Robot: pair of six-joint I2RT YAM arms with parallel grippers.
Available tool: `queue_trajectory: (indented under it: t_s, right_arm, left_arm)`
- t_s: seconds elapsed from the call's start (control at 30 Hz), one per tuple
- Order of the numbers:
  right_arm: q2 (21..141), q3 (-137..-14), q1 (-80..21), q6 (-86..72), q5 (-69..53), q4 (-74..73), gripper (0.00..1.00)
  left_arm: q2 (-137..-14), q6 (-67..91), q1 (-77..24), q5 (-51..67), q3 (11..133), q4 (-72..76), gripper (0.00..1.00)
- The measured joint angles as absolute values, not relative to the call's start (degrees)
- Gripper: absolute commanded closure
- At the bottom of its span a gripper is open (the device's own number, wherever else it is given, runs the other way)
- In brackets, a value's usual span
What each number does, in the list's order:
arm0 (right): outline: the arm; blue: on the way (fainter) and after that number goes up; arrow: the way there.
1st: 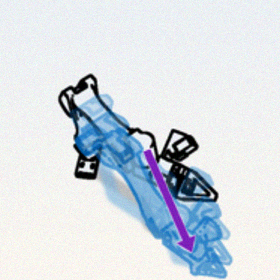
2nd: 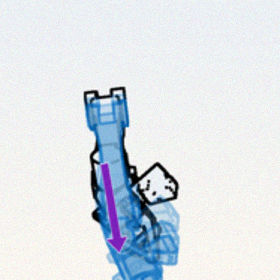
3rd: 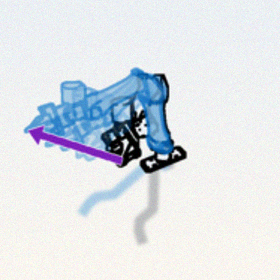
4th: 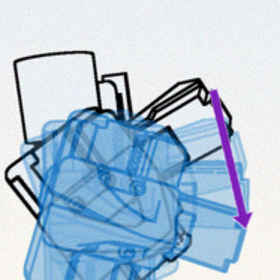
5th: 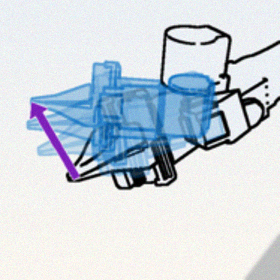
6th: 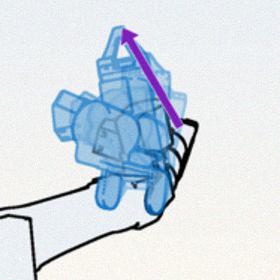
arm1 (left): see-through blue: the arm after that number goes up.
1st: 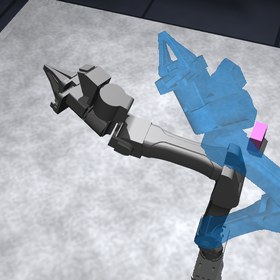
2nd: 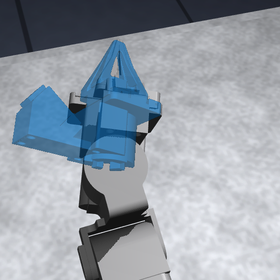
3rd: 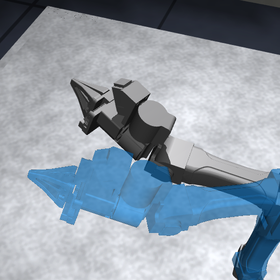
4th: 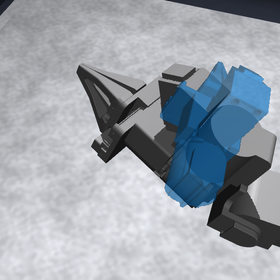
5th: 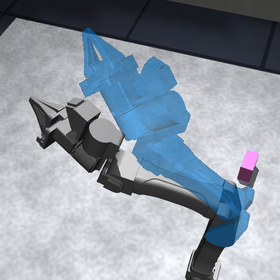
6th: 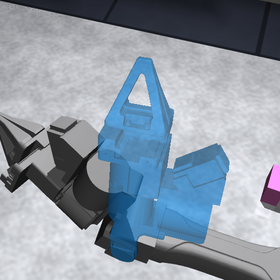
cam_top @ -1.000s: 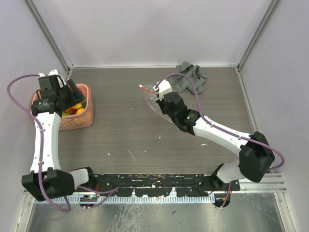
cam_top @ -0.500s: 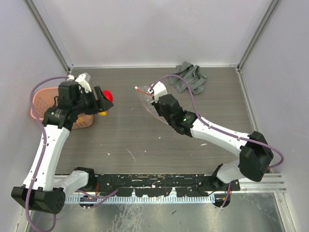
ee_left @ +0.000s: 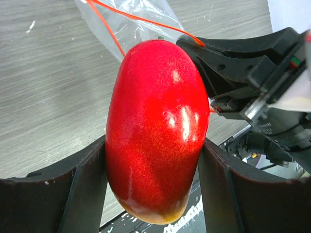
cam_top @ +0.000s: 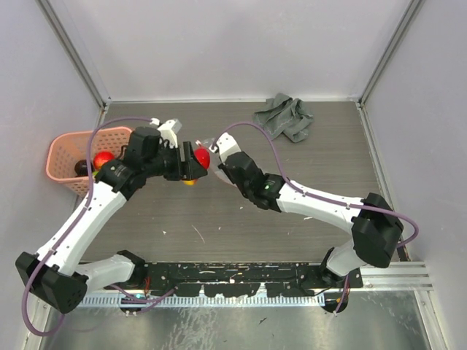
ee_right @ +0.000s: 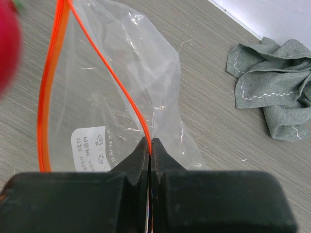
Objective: Place the food in the zip-top bag and seal the zipper
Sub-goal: Place the fake fruit in the zipper food storage bag.
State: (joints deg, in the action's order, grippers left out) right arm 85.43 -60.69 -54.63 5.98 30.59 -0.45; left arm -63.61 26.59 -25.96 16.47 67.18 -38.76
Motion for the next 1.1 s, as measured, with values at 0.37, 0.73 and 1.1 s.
queue_trajectory:
  t_s: [0.37, 0.73, 1.1]
  right_arm:
    - [85.41, -60.14, -56.16, 4.38, 31.88, 4.45, 1.00]
    - [83.24, -54.70, -56.18, 0.82, 28.62, 10.90, 1.00]
    - [82.85, -50.94, -56.21, -5.48, 22.13, 14.13, 1.00]
  left_arm:
    - [-67.64, 31.20, -28.12, 18.33, 61.19, -33.36, 0.83]
    - [-69.95, 37.15, -28.77, 18.79, 58.98, -31.92, 0.74]
    - [-72.42, 45.28, -29.08, 15.55, 59.00, -31.57, 0.53]
